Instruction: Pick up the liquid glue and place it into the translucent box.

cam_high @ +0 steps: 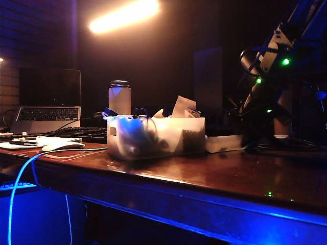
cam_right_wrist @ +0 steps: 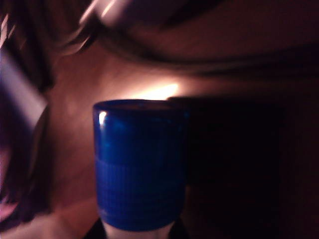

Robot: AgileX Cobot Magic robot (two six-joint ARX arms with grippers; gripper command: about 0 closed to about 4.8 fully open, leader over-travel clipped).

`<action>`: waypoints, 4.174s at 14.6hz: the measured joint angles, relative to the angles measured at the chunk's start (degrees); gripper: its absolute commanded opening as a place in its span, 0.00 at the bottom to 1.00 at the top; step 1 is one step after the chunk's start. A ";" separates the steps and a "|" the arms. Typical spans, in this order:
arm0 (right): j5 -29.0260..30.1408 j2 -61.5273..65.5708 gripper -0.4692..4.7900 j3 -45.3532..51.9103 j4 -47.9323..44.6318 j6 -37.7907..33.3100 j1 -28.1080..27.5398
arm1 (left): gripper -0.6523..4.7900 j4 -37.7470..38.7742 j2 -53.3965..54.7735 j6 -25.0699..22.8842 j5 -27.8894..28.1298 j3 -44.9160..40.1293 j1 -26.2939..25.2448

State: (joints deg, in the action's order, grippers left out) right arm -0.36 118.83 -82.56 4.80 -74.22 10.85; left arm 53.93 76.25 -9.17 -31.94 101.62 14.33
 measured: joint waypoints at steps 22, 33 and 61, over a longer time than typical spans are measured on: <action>6.38 -9.07 0.24 0.07 -25.11 27.69 10.45 | 0.11 -0.11 0.00 0.02 0.00 0.00 0.00; 3.82 1.05 0.79 0.15 -33.20 14.43 15.17 | 0.11 -0.13 0.00 0.02 0.00 0.00 0.00; 14.29 -70.47 0.08 15.63 20.04 77.57 -3.30 | 0.11 15.47 -36.81 1.16 14.32 0.17 0.00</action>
State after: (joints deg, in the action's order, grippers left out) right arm 13.93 48.36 -66.94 24.84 3.36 7.55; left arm 69.41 39.44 -8.01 -17.63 101.80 14.33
